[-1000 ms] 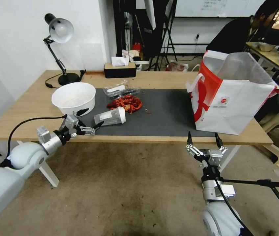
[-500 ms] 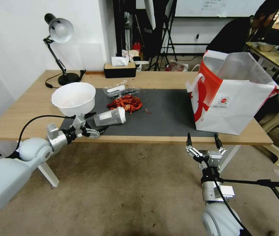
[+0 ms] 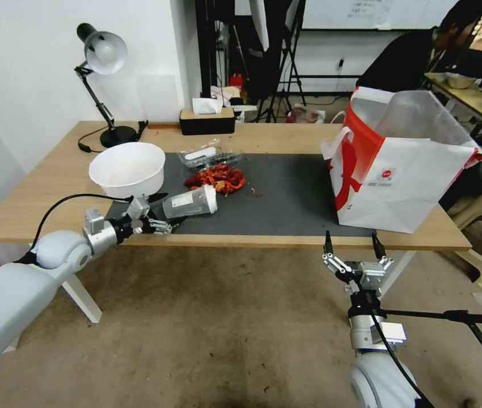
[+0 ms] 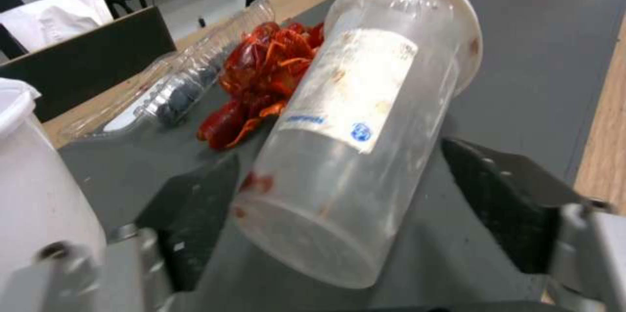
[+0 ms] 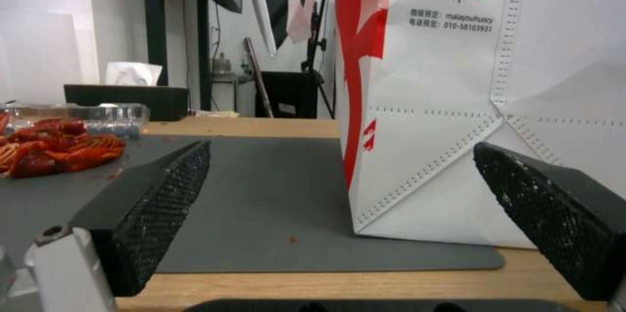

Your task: Pick up the trash from the table and place it into the takeout bag.

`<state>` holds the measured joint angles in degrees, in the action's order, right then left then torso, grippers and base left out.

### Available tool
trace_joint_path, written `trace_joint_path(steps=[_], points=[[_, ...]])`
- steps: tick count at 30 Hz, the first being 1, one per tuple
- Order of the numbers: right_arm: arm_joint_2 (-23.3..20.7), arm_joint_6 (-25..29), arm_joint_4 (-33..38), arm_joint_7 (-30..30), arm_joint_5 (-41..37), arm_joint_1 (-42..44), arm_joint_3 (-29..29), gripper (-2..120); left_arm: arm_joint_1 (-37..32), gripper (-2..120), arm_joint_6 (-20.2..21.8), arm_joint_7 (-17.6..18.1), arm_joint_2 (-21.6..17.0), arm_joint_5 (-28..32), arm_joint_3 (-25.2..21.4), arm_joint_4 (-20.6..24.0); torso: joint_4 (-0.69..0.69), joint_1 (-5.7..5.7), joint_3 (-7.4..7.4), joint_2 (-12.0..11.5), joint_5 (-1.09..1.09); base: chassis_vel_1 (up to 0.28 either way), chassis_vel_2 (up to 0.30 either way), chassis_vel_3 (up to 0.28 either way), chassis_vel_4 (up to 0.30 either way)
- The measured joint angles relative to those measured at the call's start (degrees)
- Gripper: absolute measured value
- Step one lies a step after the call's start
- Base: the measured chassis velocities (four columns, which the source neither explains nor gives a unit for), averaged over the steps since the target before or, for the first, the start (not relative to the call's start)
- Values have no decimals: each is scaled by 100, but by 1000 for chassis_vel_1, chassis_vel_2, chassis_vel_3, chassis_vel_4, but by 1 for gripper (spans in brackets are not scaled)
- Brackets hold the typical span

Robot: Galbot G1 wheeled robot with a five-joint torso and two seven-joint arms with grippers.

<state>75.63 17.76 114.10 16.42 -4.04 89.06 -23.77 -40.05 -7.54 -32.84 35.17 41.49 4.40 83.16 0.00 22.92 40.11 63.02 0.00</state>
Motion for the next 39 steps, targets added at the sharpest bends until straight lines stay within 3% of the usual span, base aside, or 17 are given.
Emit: trace_joint_path(steps=[3,7,25,30,39], points=[[0,9,-3,2,0,0,-1,100,97,62,-21,-84,-58,-11,112,-59,-1,0,-1,0,-1,0,0,0,0],[1,22,-7,4,1,13,-6,100,130,50,-49,-197,-101,-27,149,-79,0,0,-1,0,-1,0,0,0,0],[12,34,1,5,26,16,1,100,-26,46,-225,-662,-301,-51,-49,239,-1,0,0,0,2,0,0,0,0],[22,31,-2,5,39,0,16,100,158,36,-232,-655,-321,172,-53,512,0,0,0,0,-2,0,0,0,0],[26,28,-13,7,42,17,-15,100,1092,14,-116,-548,-76,532,564,521,1,0,0,0,-1,0,0,0,0]])
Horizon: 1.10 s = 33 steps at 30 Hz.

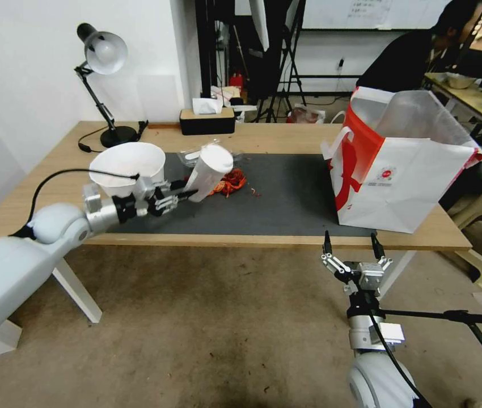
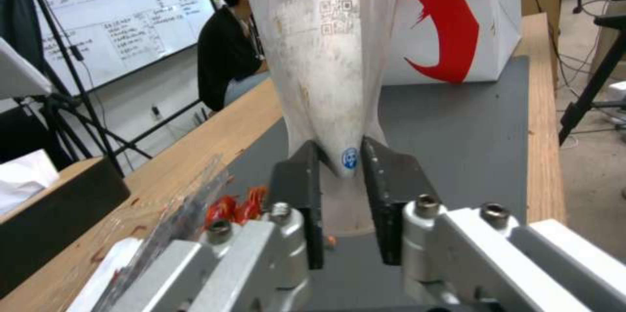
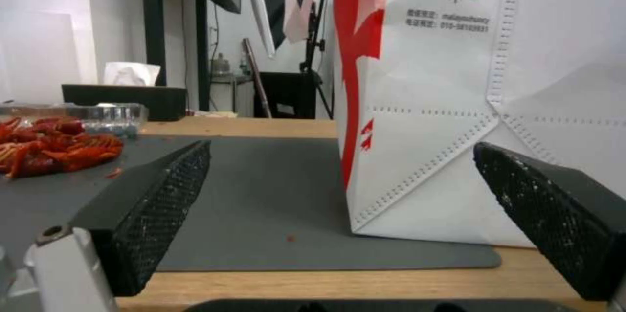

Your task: Pick up the trash from the table and place it into the takeout bag.

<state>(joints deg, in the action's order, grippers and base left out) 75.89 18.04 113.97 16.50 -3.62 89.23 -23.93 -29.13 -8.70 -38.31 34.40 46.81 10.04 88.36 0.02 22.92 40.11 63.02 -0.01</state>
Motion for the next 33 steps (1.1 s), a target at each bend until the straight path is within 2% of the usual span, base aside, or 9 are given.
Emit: trace_joint_path(steps=[5,10,14,19,20,25,30,32,33], points=[[-10,5,0,9,-9,27,-43,100,258,5,3,0,151,13,239,-116,-3,0,0,0,1,0,0,0,0],[-18,6,0,13,-18,20,-59,100,629,5,3,7,296,61,541,-197,-1,0,0,0,0,0,0,0,0],[-1,1,0,16,-20,5,-61,100,1362,5,4,21,521,164,1135,-389,-1,0,-1,0,0,0,0,0,0],[14,0,0,18,-20,12,-74,100,1929,5,20,39,720,276,1574,-559,0,0,-1,0,-1,0,0,0,0],[18,0,0,20,-20,19,-84,100,2166,5,33,47,831,326,1755,-646,-4,0,0,0,2,0,0,0,0],[35,0,-2,26,-20,26,-104,100,3026,5,80,79,1303,497,2329,-1005,0,1,0,0,1,0,0,0,0],[43,1,-3,33,-20,32,-119,100,3651,5,138,98,1703,622,2710,-1272,-2,0,0,-1,1,0,0,0,0],[44,2,-3,38,-20,34,-135,100,4069,5,151,100,2037,700,2959,-1477,-3,-1,0,0,-1,0,0,0,0],[44,4,-3,40,-22,34,-147,100,4272,5,154,100,2240,747,3094,-1598,1,-1,0,0,-1,0,0,0,0]])
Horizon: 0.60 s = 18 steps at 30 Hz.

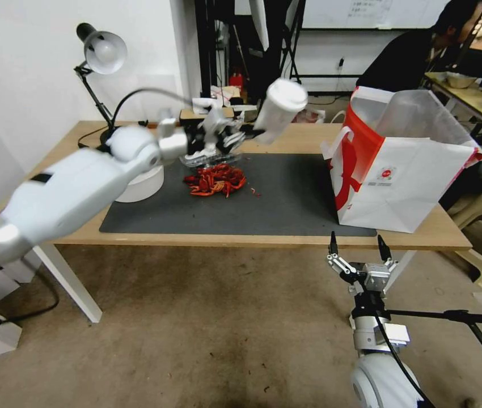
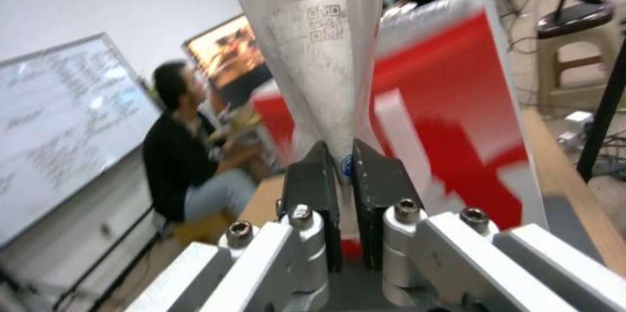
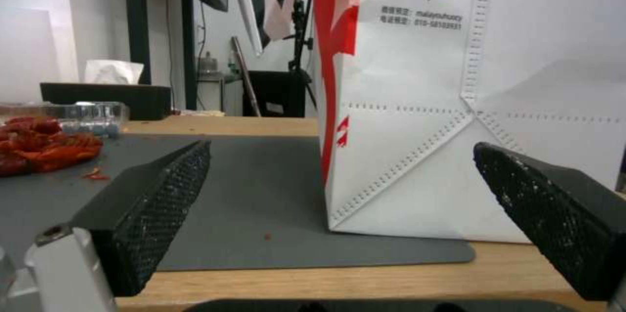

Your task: Pick up the trash from the table and place it into the takeout bag.

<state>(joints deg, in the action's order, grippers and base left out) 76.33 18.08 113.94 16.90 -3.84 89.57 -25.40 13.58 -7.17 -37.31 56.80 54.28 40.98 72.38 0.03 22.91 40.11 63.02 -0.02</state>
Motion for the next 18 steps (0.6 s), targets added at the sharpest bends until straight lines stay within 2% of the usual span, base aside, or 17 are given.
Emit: trace_joint_path(steps=[1,4,6,8,9,13,18], points=[[0,0,0,0,0,0,0,100,0,5,0,0,0,0,0,0,0,0,0,0,0,0,0,0,0],[-3,3,2,6,-17,1,-24,100,501,5,14,1,571,141,355,-341,-2,0,0,0,-1,0,0,0,0],[-4,3,2,8,-22,0,-26,100,635,5,16,2,722,192,461,-432,-1,0,0,0,0,0,0,0,0],[-6,5,2,12,-39,-14,-30,100,965,5,27,24,1090,348,737,-638,-1,0,0,1,-1,0,0,0,0],[-6,5,2,12,-39,-14,-30,100,965,5,27,24,1090,348,737,-638,-1,0,0,1,-1,0,0,0,0],[0,21,-25,13,-55,-36,-31,100,1378,5,48,17,1589,488,1041,-1023,-4,0,0,1,1,0,0,0,0],[8,28,-37,14,-67,-53,-28,100,1573,4,51,-47,1938,511,1162,-1396,-4,0,-1,1,1,0,0,0,0]])
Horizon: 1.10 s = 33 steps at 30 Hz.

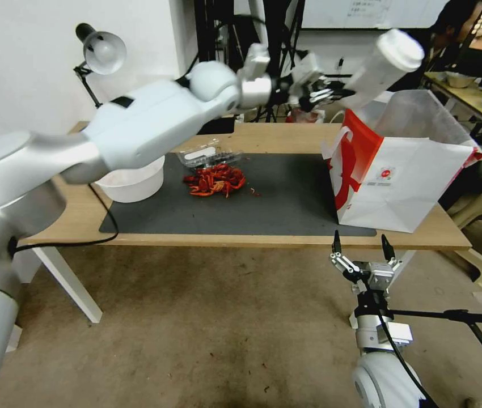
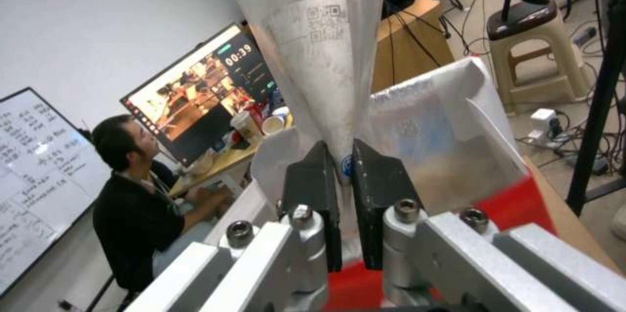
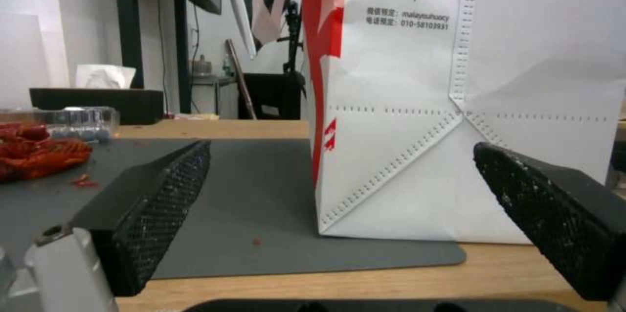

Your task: Pick up the trash from the table and place it into the takeout bag.

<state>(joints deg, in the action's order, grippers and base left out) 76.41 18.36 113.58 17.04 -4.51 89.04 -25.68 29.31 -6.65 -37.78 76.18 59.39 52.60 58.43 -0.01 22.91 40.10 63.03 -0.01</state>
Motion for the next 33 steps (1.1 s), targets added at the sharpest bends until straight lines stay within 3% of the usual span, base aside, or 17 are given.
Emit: trace_joint_path(steps=[7,20,28,33], points=[[6,3,-2,2,-23,-20,1,100,157,3,-8,-142,726,-18,161,-673,4,0,0,0,-1,0,0,0,0],[-30,30,16,12,-62,22,-41,100,28,3,-102,-353,1516,-275,257,-1462,1,0,1,0,0,0,0,0,0],[-34,58,36,17,-71,66,-68,100,-82,4,-145,-305,1611,-562,236,-1668,1,0,0,0,1,0,0,0,0],[-35,66,37,17,-73,74,-73,100,-103,24,-139,-242,1539,-589,218,-1653,1,1,0,0,1,0,0,0,0]])
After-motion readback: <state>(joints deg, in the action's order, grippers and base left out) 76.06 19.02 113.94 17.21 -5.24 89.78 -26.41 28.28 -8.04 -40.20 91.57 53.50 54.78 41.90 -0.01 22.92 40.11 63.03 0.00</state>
